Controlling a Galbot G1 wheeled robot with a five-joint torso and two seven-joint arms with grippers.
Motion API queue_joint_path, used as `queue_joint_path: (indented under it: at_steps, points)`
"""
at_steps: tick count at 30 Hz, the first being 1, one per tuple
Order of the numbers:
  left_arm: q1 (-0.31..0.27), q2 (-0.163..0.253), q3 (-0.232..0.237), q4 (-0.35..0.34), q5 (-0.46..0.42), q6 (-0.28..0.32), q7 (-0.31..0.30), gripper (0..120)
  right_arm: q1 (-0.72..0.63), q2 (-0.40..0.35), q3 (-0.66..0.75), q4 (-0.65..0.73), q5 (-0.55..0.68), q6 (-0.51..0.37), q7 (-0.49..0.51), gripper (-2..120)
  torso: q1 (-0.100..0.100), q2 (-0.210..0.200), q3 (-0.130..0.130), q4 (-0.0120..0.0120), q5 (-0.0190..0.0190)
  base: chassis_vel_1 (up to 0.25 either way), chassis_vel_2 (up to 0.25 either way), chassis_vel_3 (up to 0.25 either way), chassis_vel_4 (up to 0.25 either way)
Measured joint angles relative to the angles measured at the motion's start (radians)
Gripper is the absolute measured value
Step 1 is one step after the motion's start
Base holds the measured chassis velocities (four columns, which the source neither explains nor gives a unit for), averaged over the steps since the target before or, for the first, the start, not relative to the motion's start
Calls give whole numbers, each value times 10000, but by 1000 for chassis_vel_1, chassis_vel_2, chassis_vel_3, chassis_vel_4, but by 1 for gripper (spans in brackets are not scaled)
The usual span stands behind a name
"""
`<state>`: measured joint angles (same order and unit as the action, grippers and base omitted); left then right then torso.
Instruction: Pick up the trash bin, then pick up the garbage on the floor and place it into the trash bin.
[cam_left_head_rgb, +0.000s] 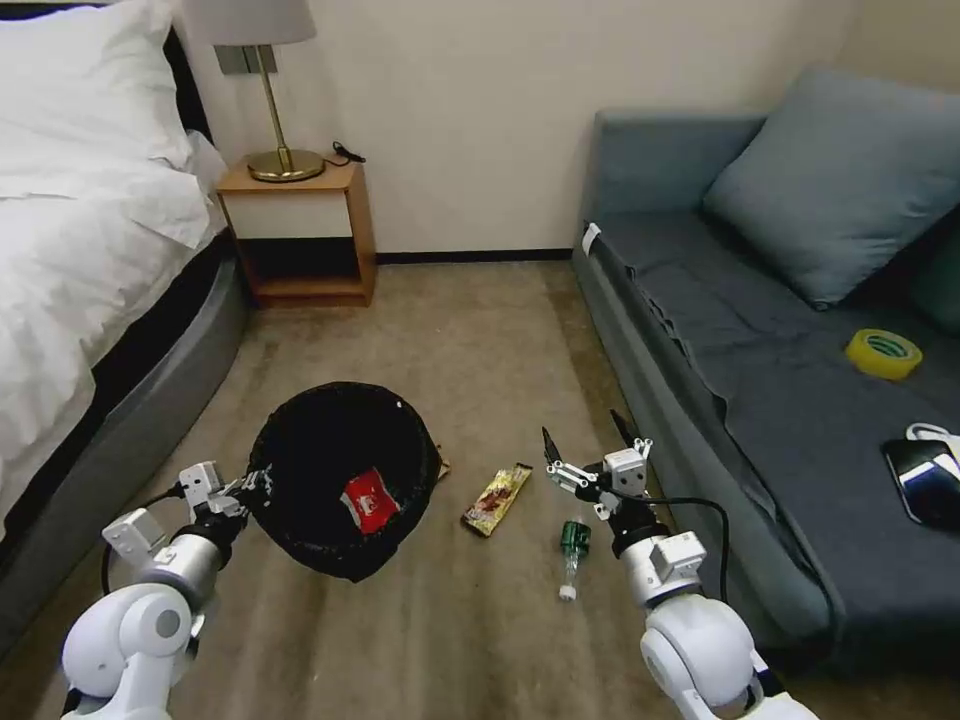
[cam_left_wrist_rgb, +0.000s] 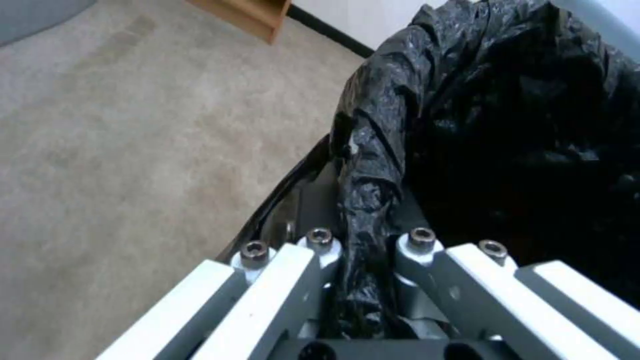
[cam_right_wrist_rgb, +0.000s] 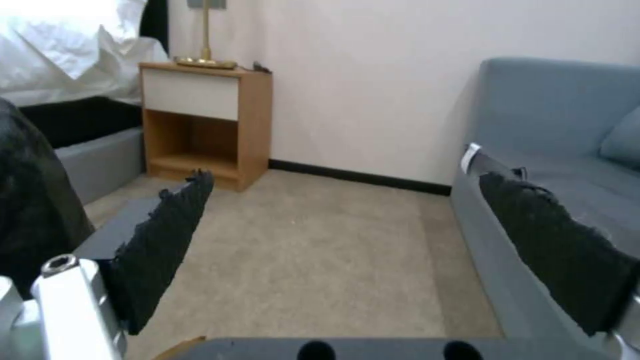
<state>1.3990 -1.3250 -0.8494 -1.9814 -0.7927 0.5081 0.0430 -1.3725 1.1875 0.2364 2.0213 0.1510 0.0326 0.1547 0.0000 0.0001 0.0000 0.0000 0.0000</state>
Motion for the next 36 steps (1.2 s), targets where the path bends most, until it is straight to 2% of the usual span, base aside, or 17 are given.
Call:
queue_joint_path:
  at_steps: [6, 11, 14, 16, 19, 20, 24, 25, 29, 30, 33, 35, 36]
  points:
    - [-5, 107, -16, -8, -34, 3, 19, 4, 310, -215, -221, -764, 93, 199, 250, 100, 1, 0, 1, 2, 2, -119, 102, 120, -123]
    - [32, 110, 72, -99, 116, -20, 119, 4, 736, -768, -510, -1380, 816, -195, 639, 100, 1, 0, 1, -1, 1, -38, 36, 46, -55]
    - [28, -17, 195, -162, 290, -95, 218, 4, 1206, -1331, -924, -1767, 2330, -991, 1270, 100, 0, 0, 0, -1, 1, 0, 0, 0, 0]
    - [26, -67, 220, -162, 352, -134, 268, 4, 1359, -1496, -1079, -1856, 2749, -1181, 1464, 100, 0, 0, -1, -1, 3, 0, 0, 0, 0]
    - [6, -170, 261, -63, 490, -311, 471, 4, 2271, -2209, -1999, -2103, 4681, -2034, 2447, 100, 0, 0, 0, -1, 1, 0, 0, 0, 0]
    - [6, -170, 261, -63, 490, -311, 471, 4, 2271, -2209, -1999, -2103, 4681, -2034, 2447, 100, 0, 0, 0, -1, 1, 0, 0, 0, 0]
    - [-49, -126, 284, 243, 469, -572, 726, 4, 4044, -2775, -3861, -2399, 8298, -3610, 4274, 100, 0, 0, 0, 1, 0, 0, 0, 0, 0]
    - [-49, -126, 284, 243, 469, -572, 726, 4, 4044, -2775, -3861, -2399, 8298, -3610, 4274, 100, 0, 0, 0, 1, 0, 0, 0, 0, 0]
    - [-135, 74, 279, 630, 295, -758, 905, 4, 5820, -2840, -5389, -3347, 10441, -4808, 5205, 100, 1, -1, 0, 0, 0, 0, 0, 0, 0]
    - [-135, 74, 279, 630, 295, -758, 905, 4, 5820, -2840, -5389, -3347, 10441, -4808, 5205, 100, 1, -1, 0, 0, 0, 0, 0, 0, 0]
    - [-249, 344, 251, 959, 94, -866, 1003, 4, 7102, -2632, -6361, -4387, 12290, -5801, 5992, 100, 1, -1, 1, 3, 0, 0, 0, 0, 0]
    - [-275, 403, 239, 1037, 53, -885, 1027, 4, 7282, -2559, -6495, -4628, 12598, -5974, 6161, 100, 1, -1, 0, 3, 0, 0, 0, 0, 0]
    - [-308, 479, 222, 1152, 3, -921, 1052, 4, 7483, -2429, -6611, -4981, 13130, -6238, 6492, 100, 1, -1, 0, 2, -2, 0, 0, 0, 0]
